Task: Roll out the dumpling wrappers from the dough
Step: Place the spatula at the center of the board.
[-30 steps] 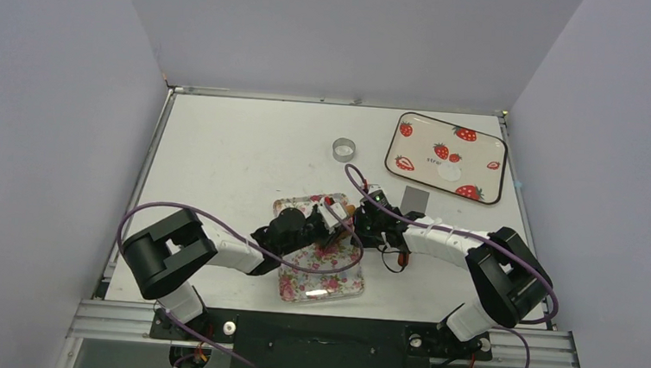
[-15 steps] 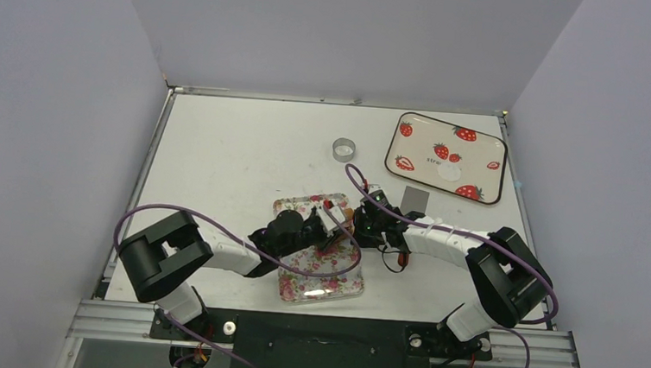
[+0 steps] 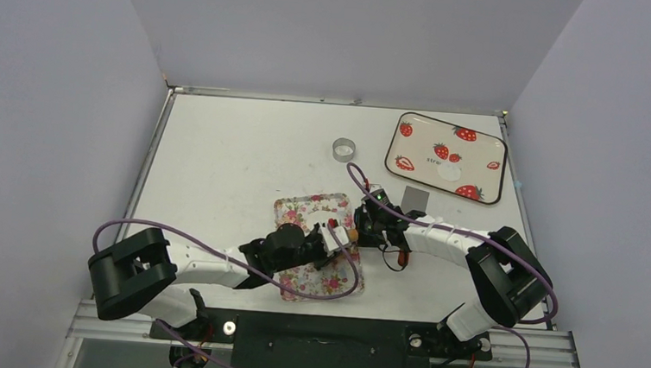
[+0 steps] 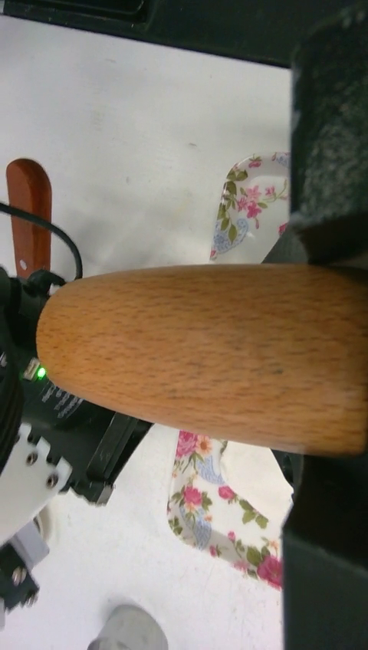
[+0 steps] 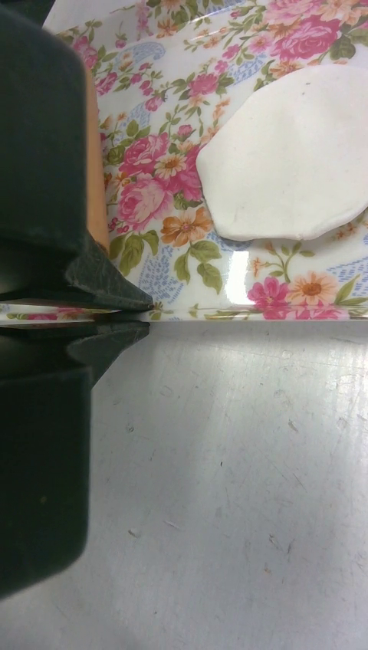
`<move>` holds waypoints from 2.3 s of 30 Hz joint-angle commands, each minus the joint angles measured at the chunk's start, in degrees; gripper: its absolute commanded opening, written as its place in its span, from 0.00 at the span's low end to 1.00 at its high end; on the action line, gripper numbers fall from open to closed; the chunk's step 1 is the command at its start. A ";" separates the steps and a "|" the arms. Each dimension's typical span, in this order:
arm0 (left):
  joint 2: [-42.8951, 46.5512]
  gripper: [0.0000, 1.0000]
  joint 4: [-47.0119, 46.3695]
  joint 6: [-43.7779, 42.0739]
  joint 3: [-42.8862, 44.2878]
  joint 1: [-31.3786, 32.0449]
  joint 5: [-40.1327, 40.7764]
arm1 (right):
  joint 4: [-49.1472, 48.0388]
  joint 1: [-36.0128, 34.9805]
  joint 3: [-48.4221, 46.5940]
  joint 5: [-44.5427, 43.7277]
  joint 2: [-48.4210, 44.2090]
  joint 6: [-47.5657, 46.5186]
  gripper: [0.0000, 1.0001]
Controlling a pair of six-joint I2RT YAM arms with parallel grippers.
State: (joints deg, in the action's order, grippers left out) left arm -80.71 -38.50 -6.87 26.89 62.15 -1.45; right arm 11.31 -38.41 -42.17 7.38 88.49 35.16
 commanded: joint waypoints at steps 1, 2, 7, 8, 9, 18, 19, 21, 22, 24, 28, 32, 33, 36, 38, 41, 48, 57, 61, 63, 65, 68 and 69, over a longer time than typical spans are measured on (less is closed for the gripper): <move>4.69 0.00 -5.23 -1.88 3.07 -3.33 1.83 | 3.66 0.52 0.22 -3.08 -0.77 -0.79 0.00; 5.04 0.00 -6.47 -0.33 4.13 -6.07 -0.28 | 3.70 0.51 0.28 -3.08 -0.86 -0.72 0.00; 5.90 0.00 -7.09 2.65 7.28 -13.43 -6.47 | 3.59 0.51 0.51 -3.40 -0.98 -0.68 0.00; 5.60 0.00 -7.11 3.09 7.33 -14.15 -6.68 | 3.48 0.52 0.51 -3.37 -0.91 -0.65 0.00; 4.69 0.00 -7.16 3.40 7.46 -15.65 -6.89 | 3.39 0.51 0.45 -3.40 -0.84 -0.69 0.00; -6.18 0.00 -9.75 9.13 9.04 -18.58 -6.79 | 2.86 0.63 0.30 -2.80 0.75 -1.07 0.00; -6.94 0.00 -10.83 9.02 8.92 -18.52 -6.34 | 2.71 0.62 0.32 -2.76 0.66 -1.01 0.00; -9.08 0.00 -12.29 7.65 8.58 -18.48 -4.14 | 2.60 0.68 0.52 -2.77 0.45 -0.91 0.00; -10.10 0.00 -12.43 7.39 8.50 -18.67 -3.36 | 2.58 0.74 0.67 -2.73 0.37 -0.95 0.00; -11.04 0.00 -12.50 4.57 7.59 -18.91 -2.69 | 2.60 0.98 0.95 -2.58 0.23 -0.97 0.00; -12.24 0.00 -13.78 1.17 3.21 -18.92 -1.96 | 2.18 1.49 1.75 -2.50 -0.12 -0.77 0.00; -12.29 0.00 -13.47 0.55 -1.07 -19.25 -1.51 | 1.90 1.87 2.08 -2.01 -0.11 -0.85 0.00; -12.22 0.00 -13.46 0.37 -2.11 -19.41 -1.52 | 1.93 1.91 2.09 -1.91 -0.04 -0.82 0.00; -12.04 0.00 -13.18 0.01 -3.66 -19.58 -2.41 | 1.89 2.17 2.09 -1.72 0.05 -0.98 0.00; -12.12 0.00 -12.43 0.05 -4.07 -19.60 -2.71 | 1.82 2.34 2.16 -1.75 0.06 -0.97 0.00; -12.52 0.00 -11.44 0.13 -3.89 -20.13 -0.42 | 1.83 2.39 2.38 -1.55 -0.09 -0.91 0.00; -14.37 0.00 -3.73 2.39 1.77 -22.26 8.31 | 1.79 2.41 2.98 -1.77 -0.61 -0.62 0.00; -13.99 0.00 -5.24 2.03 1.11 -21.36 11.28 | 1.57 2.78 2.92 -1.39 -0.39 -0.85 0.00; -10.15 0.00 -4.70 0.27 2.94 -22.46 13.61 | 1.44 2.86 2.61 -1.23 -0.36 -0.87 0.00; -6.87 0.00 -1.66 1.30 5.56 -22.97 13.98 | 1.48 2.80 2.41 -1.10 -0.44 -0.90 0.00; -3.44 0.00 -0.53 2.72 7.83 -23.02 12.49 | 1.52 2.82 2.39 -1.20 -0.57 -0.94 0.00; 0.37 0.00 -0.50 6.06 8.72 -21.86 8.73 | 1.47 2.81 2.44 -1.21 -0.86 -0.97 0.00; 0.77 0.00 -0.99 6.34 8.75 -20.26 8.30 | 1.45 2.79 2.45 -1.15 -0.97 -0.99 0.00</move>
State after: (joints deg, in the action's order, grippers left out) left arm -85.32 -39.46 -3.38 31.79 39.66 8.56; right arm 9.17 -36.29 -40.99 9.37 88.23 35.16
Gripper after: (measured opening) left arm 0.252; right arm 0.031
